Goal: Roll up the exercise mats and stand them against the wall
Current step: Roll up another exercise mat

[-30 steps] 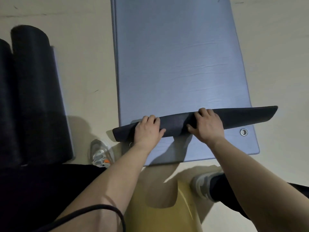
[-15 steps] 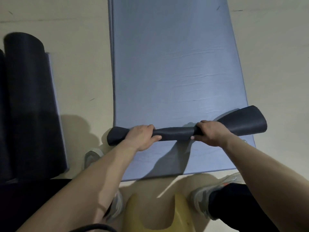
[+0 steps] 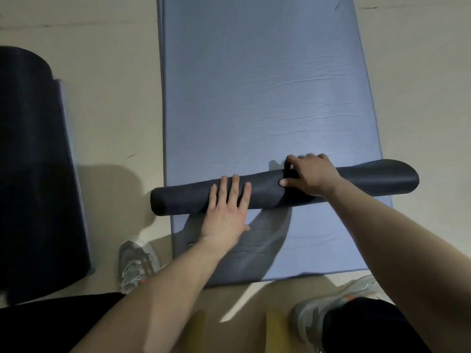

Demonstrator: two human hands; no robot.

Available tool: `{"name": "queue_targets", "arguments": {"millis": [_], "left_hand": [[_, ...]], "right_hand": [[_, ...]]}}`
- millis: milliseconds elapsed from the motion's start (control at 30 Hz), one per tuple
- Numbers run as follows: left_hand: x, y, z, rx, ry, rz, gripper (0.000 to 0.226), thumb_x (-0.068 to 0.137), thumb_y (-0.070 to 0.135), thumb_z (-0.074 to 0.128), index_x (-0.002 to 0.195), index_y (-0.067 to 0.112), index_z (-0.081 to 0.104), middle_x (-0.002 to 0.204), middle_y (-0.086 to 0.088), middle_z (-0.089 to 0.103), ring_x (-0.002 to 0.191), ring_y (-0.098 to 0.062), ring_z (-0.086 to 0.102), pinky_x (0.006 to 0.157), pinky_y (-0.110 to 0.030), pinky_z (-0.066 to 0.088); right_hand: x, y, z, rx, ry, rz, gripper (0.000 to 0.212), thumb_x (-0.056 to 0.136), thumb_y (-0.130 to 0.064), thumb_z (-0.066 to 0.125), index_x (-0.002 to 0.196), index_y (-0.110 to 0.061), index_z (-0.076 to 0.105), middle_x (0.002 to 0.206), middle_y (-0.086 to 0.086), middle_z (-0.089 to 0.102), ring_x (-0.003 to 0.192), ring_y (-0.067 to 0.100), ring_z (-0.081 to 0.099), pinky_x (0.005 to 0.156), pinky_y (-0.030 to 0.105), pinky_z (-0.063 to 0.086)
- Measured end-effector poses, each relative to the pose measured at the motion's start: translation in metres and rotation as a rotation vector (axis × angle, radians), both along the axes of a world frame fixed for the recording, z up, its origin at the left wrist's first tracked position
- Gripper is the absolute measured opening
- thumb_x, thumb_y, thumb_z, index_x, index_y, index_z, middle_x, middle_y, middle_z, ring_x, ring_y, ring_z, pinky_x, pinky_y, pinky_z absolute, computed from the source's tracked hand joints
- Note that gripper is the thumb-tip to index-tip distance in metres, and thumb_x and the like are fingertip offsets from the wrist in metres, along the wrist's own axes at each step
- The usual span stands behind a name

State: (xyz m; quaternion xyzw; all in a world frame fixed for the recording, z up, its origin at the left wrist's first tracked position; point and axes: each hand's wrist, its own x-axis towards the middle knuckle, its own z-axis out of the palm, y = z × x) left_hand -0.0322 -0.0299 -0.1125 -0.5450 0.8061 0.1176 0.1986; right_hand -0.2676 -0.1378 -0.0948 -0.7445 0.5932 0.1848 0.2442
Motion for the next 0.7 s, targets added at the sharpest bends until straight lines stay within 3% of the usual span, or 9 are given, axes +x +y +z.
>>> {"name": "queue_targets", "arguments": {"millis": [100, 133, 233, 267, 367, 433, 533, 700], "left_hand": [[0.010, -0.033, -0.011, -0.059, 0.041, -0.028, 0.103, 0.088, 0.058, 0.066, 0.160, 0.008, 0.013, 0.163, -0.024, 0.022, 0.149, -0.047, 0.022, 0.122, -0.058, 0.018], [0.017, -0.050, -0.014, -0.024, 0.083, -0.055, 0.099, 0.089, 0.057, 0.066, 0.160, 0.010, 0.017, 0.162, -0.021, 0.027, 0.149, -0.043, 0.026, 0.122, -0.054, 0.019], [0.034, -0.096, -0.010, 0.215, 0.230, -0.100, 0.087, 0.097, 0.056, 0.053, 0.162, 0.017, 0.011, 0.165, -0.011, 0.024, 0.150, -0.031, 0.025, 0.124, -0.042, 0.017], [0.035, -0.105, -0.006, 0.236, 0.248, -0.094, 0.084, 0.098, 0.056, 0.051, 0.162, 0.018, 0.011, 0.164, -0.009, 0.025, 0.149, -0.029, 0.026, 0.123, -0.041, 0.019], [0.033, -0.103, -0.004, 0.031, 0.235, -0.005, 0.082, 0.097, 0.063, 0.041, 0.160, 0.017, 0.016, 0.160, -0.008, 0.032, 0.144, -0.031, 0.033, 0.119, -0.047, 0.025], [0.033, -0.098, -0.005, -0.075, 0.208, 0.110, 0.098, 0.086, 0.078, 0.042, 0.159, 0.016, 0.021, 0.155, -0.010, 0.039, 0.138, -0.033, 0.041, 0.116, -0.048, 0.031], [0.033, -0.106, -0.008, -0.066, 0.074, 0.076, 0.122, 0.062, 0.093, 0.055, 0.155, 0.021, 0.026, 0.145, -0.005, 0.048, 0.128, -0.030, 0.048, 0.111, -0.046, 0.034], [0.028, -0.128, 0.012, 0.069, 0.131, 0.138, 0.091, 0.065, 0.074, 0.071, 0.141, 0.032, 0.043, 0.122, 0.000, 0.060, 0.109, -0.029, 0.057, 0.093, -0.040, 0.044]], "right_hand": [[0.001, 0.038, -0.005, -0.413, -0.062, -0.051, 0.045, 0.093, -0.056, 0.059, 0.110, -0.015, 0.063, 0.111, 0.011, 0.063, 0.104, 0.039, 0.059, 0.096, 0.050, 0.042], [-0.002, 0.054, -0.009, -0.473, -0.078, -0.008, 0.052, 0.089, -0.058, 0.063, 0.115, -0.013, 0.064, 0.119, 0.014, 0.063, 0.110, 0.040, 0.058, 0.100, 0.053, 0.041], [-0.017, 0.070, -0.023, -0.340, 0.061, 0.169, 0.113, 0.060, -0.063, 0.087, 0.152, -0.011, 0.045, 0.153, 0.022, 0.044, 0.143, 0.044, 0.039, 0.118, 0.063, 0.025], [-0.020, 0.061, -0.027, -0.313, 0.089, 0.187, 0.122, 0.056, -0.058, 0.091, 0.156, -0.013, 0.039, 0.155, 0.021, 0.041, 0.145, 0.044, 0.035, 0.119, 0.062, 0.023], [-0.015, 0.021, -0.032, -0.348, 0.104, 0.202, 0.111, 0.060, -0.039, 0.091, 0.154, -0.016, 0.037, 0.146, 0.016, 0.047, 0.137, 0.039, 0.042, 0.117, 0.055, 0.027], [-0.012, -0.003, -0.035, -0.330, 0.101, 0.194, 0.109, 0.058, -0.043, 0.089, 0.151, -0.021, 0.035, 0.138, 0.011, 0.050, 0.129, 0.035, 0.047, 0.115, 0.052, 0.030], [-0.011, -0.021, -0.034, -0.248, 0.095, 0.187, 0.106, 0.061, -0.055, 0.083, 0.148, -0.031, 0.029, 0.134, 0.004, 0.052, 0.124, 0.031, 0.051, 0.114, 0.049, 0.032], [-0.008, -0.036, -0.004, -0.099, 0.064, 0.167, 0.092, 0.065, -0.063, 0.079, 0.143, -0.038, 0.038, 0.123, 0.000, 0.060, 0.110, 0.028, 0.061, 0.103, 0.043, 0.044]]}}
